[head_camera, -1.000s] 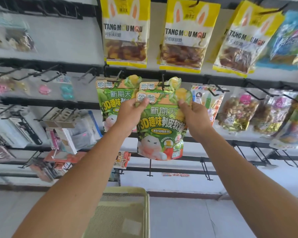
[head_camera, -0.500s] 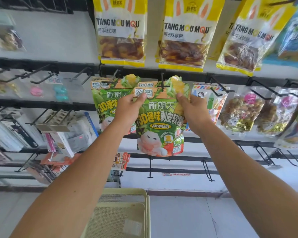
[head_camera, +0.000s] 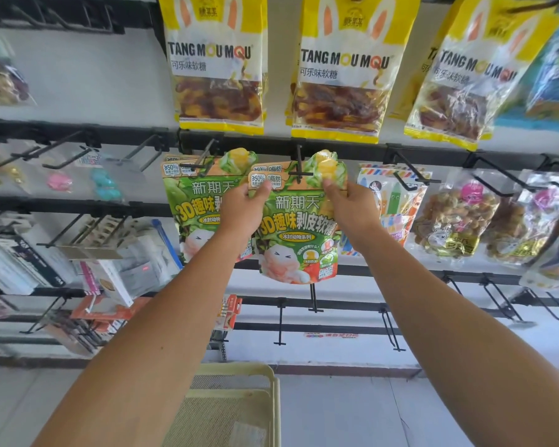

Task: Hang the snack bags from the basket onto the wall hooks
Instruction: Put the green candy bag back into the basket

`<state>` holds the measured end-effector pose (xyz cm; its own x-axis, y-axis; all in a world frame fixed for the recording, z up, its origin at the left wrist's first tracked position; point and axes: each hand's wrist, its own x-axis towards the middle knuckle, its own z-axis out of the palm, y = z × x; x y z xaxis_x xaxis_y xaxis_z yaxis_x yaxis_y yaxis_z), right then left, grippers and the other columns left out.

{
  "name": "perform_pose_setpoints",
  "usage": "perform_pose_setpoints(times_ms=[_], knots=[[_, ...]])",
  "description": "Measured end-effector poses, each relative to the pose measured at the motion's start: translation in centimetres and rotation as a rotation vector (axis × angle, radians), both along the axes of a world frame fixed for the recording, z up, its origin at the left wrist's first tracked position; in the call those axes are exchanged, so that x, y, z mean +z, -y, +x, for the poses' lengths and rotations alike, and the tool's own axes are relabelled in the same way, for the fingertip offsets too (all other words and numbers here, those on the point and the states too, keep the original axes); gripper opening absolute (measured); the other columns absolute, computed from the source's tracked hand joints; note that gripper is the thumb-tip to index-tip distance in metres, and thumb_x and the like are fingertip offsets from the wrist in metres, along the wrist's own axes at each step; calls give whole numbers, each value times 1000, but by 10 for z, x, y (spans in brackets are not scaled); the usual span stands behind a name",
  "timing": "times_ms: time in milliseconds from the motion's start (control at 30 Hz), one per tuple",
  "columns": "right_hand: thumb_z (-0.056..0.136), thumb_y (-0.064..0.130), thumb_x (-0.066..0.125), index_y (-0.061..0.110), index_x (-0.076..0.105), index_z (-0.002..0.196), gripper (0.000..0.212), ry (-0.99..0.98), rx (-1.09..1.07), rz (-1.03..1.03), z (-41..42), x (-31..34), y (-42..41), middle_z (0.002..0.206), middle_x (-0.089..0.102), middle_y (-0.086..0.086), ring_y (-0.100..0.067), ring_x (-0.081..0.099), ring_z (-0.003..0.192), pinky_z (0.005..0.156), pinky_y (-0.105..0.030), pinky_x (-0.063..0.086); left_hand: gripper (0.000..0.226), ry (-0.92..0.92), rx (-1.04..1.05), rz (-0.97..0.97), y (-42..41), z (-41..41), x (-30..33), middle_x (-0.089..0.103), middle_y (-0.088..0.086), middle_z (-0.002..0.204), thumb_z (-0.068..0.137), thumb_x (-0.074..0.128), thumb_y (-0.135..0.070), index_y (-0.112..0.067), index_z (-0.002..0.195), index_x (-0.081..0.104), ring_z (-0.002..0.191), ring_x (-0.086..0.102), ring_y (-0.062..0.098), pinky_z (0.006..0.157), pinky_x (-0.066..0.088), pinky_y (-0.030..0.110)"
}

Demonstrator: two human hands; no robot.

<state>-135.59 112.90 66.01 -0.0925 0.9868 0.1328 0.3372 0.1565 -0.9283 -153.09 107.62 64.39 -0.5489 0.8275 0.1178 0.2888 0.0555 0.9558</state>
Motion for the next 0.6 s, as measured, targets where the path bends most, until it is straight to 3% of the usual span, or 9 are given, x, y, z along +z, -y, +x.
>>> perform_pose_setpoints(times_ms=[100,200,300,400,467,600], knots=[[97,49,55,23,65,87,29,24,-7,13,-3,-1,-12,88,73,-5,-24,69,84,74,-37,55,47,12,30,-14,-8,1,0,61,11,79,97,56,-50,-4,101,64,83,60,27,81,46,38],[98,49,53,25,63,86,28,42,0,19,-5,-2,-19,79,67,2,-17,63,75,62,-26,48,56,14,51,-9,-14,2,-1,68,12,101,97,56,-52,-2,120,63,96,62,25,94,49,41],[99,50,52,22,63,91,30,65,-4,29,-6,-4,-25,74,63,5,-13,58,69,57,-25,41,58,23,75,2,-15,4,2,67,12,118,97,57,-50,-2,131,60,104,61,23,101,46,42],[99,48,52,19,55,77,37,73,-16,23,-9,-7,-30,65,53,2,-16,50,61,55,-27,37,59,2,105,19,-21,2,2,69,19,94,95,58,-54,3,107,67,79,57,23,79,50,44],[99,48,51,14,54,78,40,96,-26,19,-9,-8,-31,65,51,1,-17,49,61,54,-27,36,62,13,127,-4,-25,1,2,59,13,75,94,59,-56,6,93,63,70,52,23,66,41,37],[100,49,49,5,63,98,46,150,-48,30,-10,-7,-32,78,59,-5,-15,50,65,54,-26,36,56,-34,181,-61,-26,5,6,36,1,61,96,58,-53,-11,66,34,57,35,18,54,24,35]])
